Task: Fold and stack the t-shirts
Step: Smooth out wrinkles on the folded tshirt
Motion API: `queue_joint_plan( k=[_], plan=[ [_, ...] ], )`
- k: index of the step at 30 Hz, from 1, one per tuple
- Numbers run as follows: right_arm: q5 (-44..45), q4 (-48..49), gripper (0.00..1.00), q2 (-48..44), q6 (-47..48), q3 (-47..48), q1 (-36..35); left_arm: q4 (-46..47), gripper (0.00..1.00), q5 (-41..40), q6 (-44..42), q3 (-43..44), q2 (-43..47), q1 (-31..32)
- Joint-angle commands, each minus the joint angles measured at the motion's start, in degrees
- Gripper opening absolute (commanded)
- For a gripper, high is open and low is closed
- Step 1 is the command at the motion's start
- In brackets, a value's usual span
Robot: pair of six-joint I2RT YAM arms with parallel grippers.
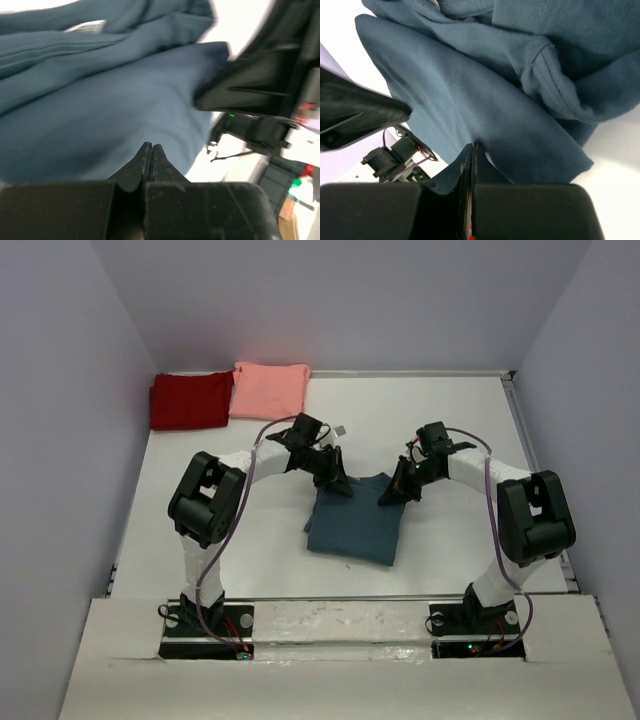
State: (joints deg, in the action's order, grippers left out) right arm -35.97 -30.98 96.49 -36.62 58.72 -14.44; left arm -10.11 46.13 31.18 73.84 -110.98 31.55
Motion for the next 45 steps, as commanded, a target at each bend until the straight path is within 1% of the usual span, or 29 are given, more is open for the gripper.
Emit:
queue_joint_plan(
  k=[1,6,9,11,14,18,21,27,29,34,36,38,39,42,43,45],
  plan=[
    [1.33,1.19,0.00,0.72,1.73,2.72,-0.42,-5.78,0.00,-5.24,-4.18,0.68,-1.60,0.35],
    [3.70,-0.13,0.00,0.63,3.04,2.72,-0.42,-8.08,0.00,-9.38,-7.45,0.69,-2.75,0.27],
    [5.46,-1.88,0.00,1.07,4.27,2.89,-0.42,-8.17,0.00,-9.83,-8.24,-0.01,-3.45,0.18],
    [7.83,-3.46,0.00,1.51,4.89,3.07,-0.42,-8.43,0.00,-11.06,-8.68,-0.28,-3.72,0.18],
    [13.71,-6.71,0.00,1.60,5.68,3.86,-0.42,-9.48,0.00,-12.90,-9.47,0.16,-3.89,0.18],
    [23.72,-12.08,0.00,2.48,7.44,6.23,-0.42,-10.11,0.00,-13.78,-10.26,0.69,-3.89,0.00],
    [28.82,-14.72,0.00,2.48,7.88,6.50,-0.42,-10.02,0.00,-13.61,-10.00,0.60,-3.98,0.00],
    [34.28,-17.71,0.00,1.60,7.27,7.02,-0.42,-9.75,0.00,-13.35,-9.65,0.95,-3.90,0.00],
    [34.47,-17.97,0.00,0.29,7.09,7.64,-0.42,-10.19,0.00,-13.26,-9.65,1.91,-3.72,-0.08],
    [28.87,-17.44,0.00,-5.42,7.44,11.76,-0.42,-12.91,0.00,-13.26,-8.68,7.35,-0.83,-0.26],
    [26.40,-17.97,0.00,-5.78,7.18,12.99,-0.42,-13.79,0.00,-13.00,-8.24,9.12,-0.03,-0.35],
    [20.87,-18.94,0.00,-5.26,6.30,13.70,-0.42,-14.94,0.00,-12.82,-7.89,11.49,0.85,-0.35],
    [15.71,-18.94,0.00,-5.08,5.86,13.53,-0.42,-15.29,0.00,-12.73,-7.54,12.02,1.03,-0.44],
    [6.38,-15.53,0.00,-5.61,2.88,10.99,-0.42,-15.91,0.00,-12.47,-7.45,13.17,1.20,-0.35],
    [0.69,-12.29,0.00,-5.78,1.74,8.19,-0.42,-15.99,0.00,-12.47,-7.54,13.26,1.20,-0.35],
    [-2.52,-10.16,0.00,-5.44,-0.90,5.98,-1.03,-16.08,0.00,-12.29,-7.54,12.73,1.29,-0.35]
  ],
)
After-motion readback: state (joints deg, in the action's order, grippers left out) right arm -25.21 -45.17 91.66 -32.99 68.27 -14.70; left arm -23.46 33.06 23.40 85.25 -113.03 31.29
